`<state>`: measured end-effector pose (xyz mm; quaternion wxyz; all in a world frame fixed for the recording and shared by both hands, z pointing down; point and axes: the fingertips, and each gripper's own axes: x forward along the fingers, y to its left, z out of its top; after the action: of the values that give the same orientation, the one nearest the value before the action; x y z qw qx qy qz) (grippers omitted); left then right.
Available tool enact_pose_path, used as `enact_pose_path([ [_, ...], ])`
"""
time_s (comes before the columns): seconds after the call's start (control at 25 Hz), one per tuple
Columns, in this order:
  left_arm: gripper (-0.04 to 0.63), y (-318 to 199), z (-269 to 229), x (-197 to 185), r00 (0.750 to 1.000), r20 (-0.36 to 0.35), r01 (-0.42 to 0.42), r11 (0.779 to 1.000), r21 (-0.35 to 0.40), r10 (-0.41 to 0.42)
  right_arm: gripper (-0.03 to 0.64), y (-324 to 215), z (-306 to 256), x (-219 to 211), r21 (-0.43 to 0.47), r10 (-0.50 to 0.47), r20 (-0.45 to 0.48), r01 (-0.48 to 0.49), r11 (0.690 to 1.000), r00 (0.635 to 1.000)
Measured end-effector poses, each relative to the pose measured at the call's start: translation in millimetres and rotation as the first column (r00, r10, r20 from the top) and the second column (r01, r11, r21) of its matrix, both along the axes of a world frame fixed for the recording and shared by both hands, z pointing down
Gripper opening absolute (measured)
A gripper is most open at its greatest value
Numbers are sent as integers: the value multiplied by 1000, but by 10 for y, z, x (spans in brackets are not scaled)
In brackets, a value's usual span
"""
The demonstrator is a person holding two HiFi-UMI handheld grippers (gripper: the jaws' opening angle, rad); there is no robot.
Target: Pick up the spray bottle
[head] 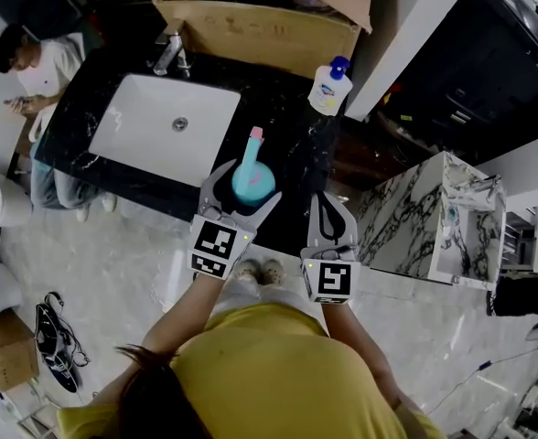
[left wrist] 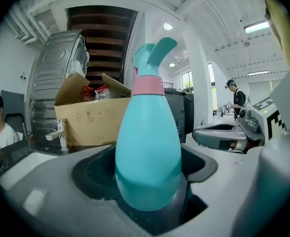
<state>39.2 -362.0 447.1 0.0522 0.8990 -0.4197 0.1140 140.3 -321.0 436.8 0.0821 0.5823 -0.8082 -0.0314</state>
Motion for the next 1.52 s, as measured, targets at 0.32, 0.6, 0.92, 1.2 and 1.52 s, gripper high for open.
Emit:
enact_pose_path([
  [0.32, 394, 154, -317, -233, 996, -14, 84, 995, 54, -84, -2, 98, -84, 101, 9, 24, -7, -23, 1000, 1000],
  [0.6, 394, 229, -412, -341, 993, -13, 121, 989, 84, -120, -3, 157, -230, 151, 22, 63, -18, -62, 998, 998],
  [0.92, 396, 253, -406, -318, 994, -19, 107, 991, 83, -106, -3, 174, -268, 151, 41, 74, -21, -73, 996, 997],
  [1.2, 396, 279, -388, -292, 996, -24, 89, 993, 78, -88, -3, 200, -255, 102, 34, 76, -9, -75, 997, 997],
  [1.52, 396, 290, -367, -311, 996, -20, 85, 994, 72, -83, -3, 207, -213, 93, 29, 79, -13, -78, 996, 997],
])
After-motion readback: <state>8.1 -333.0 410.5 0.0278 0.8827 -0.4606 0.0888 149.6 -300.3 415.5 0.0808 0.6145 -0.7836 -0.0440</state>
